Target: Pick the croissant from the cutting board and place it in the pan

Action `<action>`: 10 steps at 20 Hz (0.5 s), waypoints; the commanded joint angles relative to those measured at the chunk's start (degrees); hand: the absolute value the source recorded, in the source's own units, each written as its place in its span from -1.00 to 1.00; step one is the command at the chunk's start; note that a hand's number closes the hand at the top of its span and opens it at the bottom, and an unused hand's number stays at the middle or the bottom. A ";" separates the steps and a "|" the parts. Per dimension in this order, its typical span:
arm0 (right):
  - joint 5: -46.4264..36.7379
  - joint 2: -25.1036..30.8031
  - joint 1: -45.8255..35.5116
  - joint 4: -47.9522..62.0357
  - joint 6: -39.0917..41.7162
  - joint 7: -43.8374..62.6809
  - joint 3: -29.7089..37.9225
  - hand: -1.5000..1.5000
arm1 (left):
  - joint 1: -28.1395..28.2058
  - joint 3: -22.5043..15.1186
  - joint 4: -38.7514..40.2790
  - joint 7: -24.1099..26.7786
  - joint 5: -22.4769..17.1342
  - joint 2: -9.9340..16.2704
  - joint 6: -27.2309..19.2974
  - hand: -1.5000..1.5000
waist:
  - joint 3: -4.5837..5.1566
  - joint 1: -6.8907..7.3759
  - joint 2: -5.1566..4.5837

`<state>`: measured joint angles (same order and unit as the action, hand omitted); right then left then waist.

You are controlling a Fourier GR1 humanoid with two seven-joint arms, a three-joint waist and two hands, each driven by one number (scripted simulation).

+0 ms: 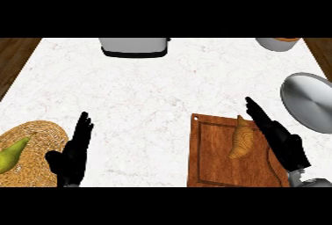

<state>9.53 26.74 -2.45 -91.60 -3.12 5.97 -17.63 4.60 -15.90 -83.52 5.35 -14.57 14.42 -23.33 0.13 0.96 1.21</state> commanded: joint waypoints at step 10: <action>-9.64 7.92 -1.36 6.14 0.48 -19.24 7.63 -1.00 | -12.22 7.55 -2.43 -5.29 -0.60 9.64 6.07 0.00 | -0.17 -2.96 -0.67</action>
<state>6.01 31.89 -6.29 -82.91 4.32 -6.38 -13.53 -7.08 -9.71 -85.74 1.06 -14.54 22.18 -18.60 -0.08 -0.44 0.11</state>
